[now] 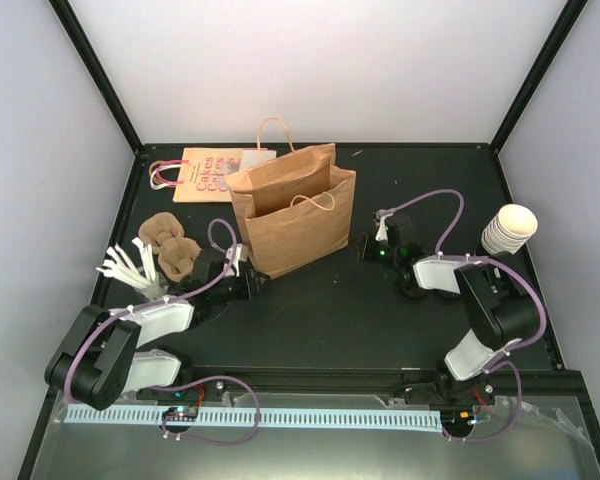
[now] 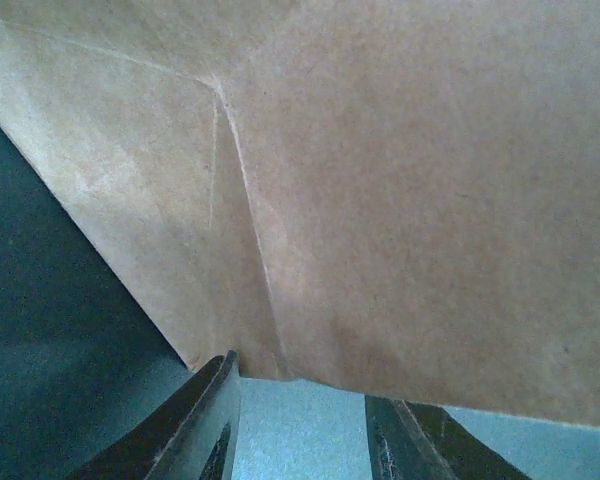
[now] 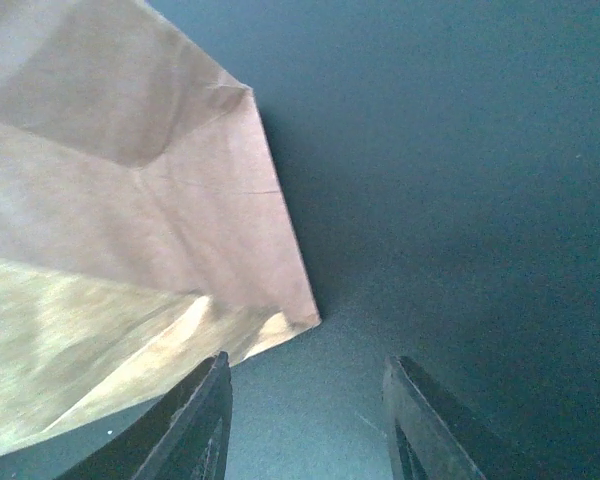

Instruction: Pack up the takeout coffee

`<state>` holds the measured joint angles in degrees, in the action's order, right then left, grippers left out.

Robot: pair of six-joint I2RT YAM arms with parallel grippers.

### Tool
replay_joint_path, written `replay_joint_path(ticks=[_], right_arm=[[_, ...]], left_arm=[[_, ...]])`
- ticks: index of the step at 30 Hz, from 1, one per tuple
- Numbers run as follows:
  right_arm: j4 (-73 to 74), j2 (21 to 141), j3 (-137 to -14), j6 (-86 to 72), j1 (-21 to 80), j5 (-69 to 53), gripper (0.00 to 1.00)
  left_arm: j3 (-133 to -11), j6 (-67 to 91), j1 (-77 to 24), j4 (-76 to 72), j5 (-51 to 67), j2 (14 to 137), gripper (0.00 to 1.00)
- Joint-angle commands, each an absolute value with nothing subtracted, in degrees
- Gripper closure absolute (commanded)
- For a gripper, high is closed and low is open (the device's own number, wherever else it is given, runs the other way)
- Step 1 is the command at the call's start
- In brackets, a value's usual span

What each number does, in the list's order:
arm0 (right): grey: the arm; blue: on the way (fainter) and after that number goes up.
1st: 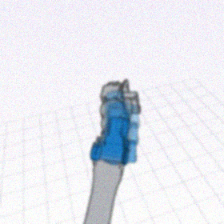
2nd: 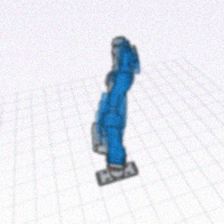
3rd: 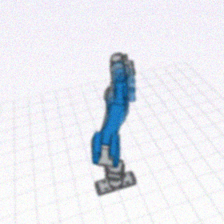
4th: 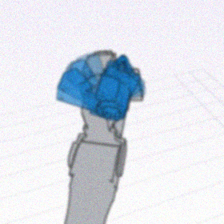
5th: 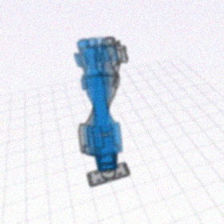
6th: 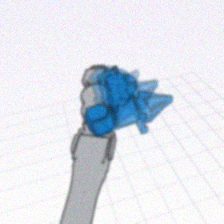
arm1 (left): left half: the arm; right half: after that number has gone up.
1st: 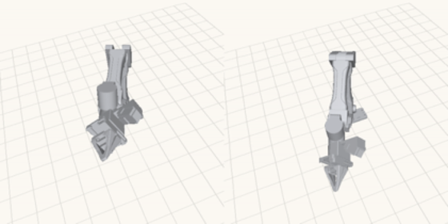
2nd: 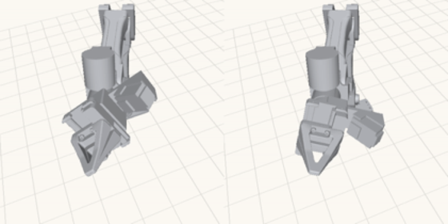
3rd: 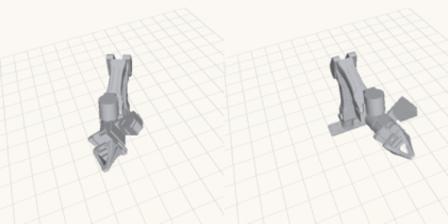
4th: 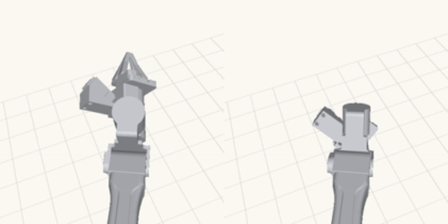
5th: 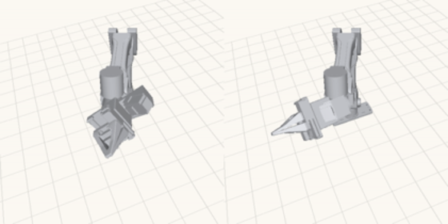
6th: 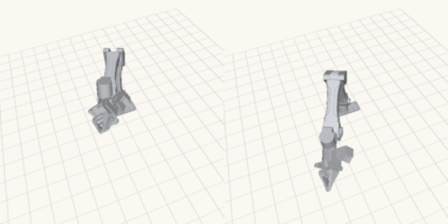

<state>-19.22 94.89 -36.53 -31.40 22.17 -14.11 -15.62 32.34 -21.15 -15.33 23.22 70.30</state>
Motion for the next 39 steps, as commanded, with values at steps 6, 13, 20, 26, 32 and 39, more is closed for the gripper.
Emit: replay_joint_path(ticks=[6, 13, 20, 26, 32, 39], right_arm=[[-11.7, 84.9, -35.3, -28.1, 20.8, -10.5, 0.51], [-1.9, 78.3, -37.0, -27.6, 20.5, -5.9, 0.49], [9.7, 72.1, -40.0, -27.6, 20.5, -0.7, 0.44], [19.4, 70.3, -43.9, -29.0, 20.5, 3.1, 0.42], [25.4, 66.9, -46.1, -29.6, 20.5, 5.1, 0.4], [29.4, 61.8, -48.5, -30.2, 20.5, 7.2, 0.37]], left_arm=[[-20.6, 32.9, -24.3, -22.6, 24.7, 76.5, 0.63], [-22.4, 33.2, -26.1, -23.0, 24.3, 78.5, 0.63], [-22.1, 31.7, -26.3, -16.0, 23.0, 70.9, 0.61], [-20.5, 31.0, -26.3, -6.8, 21.9, 60.6, 0.59], [-20.7, 30.6, -26.3, 1.1, 22.6, 53.5, 0.56], [-21.7, 30.0, -26.3, 6.7, 23.7, 47.1, 0.52]])
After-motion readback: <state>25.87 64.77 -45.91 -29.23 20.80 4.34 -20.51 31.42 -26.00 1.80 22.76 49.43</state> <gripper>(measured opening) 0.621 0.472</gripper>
